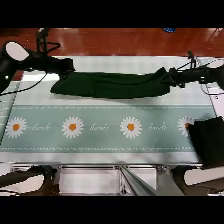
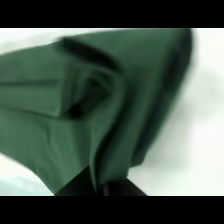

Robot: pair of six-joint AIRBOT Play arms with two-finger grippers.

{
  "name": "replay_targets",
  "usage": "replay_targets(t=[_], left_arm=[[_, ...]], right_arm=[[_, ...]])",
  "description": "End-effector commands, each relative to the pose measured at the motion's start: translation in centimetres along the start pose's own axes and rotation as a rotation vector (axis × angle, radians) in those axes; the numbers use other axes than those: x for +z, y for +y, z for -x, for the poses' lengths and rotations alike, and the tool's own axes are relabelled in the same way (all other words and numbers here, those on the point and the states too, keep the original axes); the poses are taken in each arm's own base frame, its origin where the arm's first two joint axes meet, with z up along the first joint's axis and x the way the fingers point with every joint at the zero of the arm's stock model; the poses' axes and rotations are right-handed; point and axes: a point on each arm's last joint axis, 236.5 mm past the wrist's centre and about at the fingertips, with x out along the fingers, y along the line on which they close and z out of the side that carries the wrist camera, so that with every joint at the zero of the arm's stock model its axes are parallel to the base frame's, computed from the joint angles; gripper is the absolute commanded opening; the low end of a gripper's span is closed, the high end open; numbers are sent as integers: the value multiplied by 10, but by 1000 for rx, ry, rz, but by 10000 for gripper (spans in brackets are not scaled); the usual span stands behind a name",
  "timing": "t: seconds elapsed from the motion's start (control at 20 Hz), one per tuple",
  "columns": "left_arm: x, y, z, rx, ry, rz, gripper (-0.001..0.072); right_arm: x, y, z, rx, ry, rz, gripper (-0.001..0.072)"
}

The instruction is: Fold the shirts.

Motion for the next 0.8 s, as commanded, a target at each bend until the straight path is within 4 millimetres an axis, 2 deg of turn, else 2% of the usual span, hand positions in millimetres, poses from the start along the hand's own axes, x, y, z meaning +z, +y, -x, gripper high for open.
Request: replay_targets(t=[0.0,0.1,0.2,0.3,0.4,0.6,0.75], left_arm=[[-20,-30,-5,-61,72,-20,20],[-28,-60,-17,-113,90,-45,20],[-42,-97,-41,-178,120,-42,20],[-69,-126,-72,-225,190,-56,20],[-105,-159,-107,-274,296,-71,19],[-173,-231,-159,-380,480,-65,19],[-235,-280,-175,-434,624,-87,19]], right_arm=[[-43,22,69,-107,-29,118,24],[-74,42,99,-118,-86,156,24],[-110,63,125,-114,-144,186,24],[-137,81,146,-106,-205,198,24],[-160,97,164,-95,-257,200,24],[-183,118,186,-74,-317,217,24],[-189,123,187,-57,-307,215,24]])
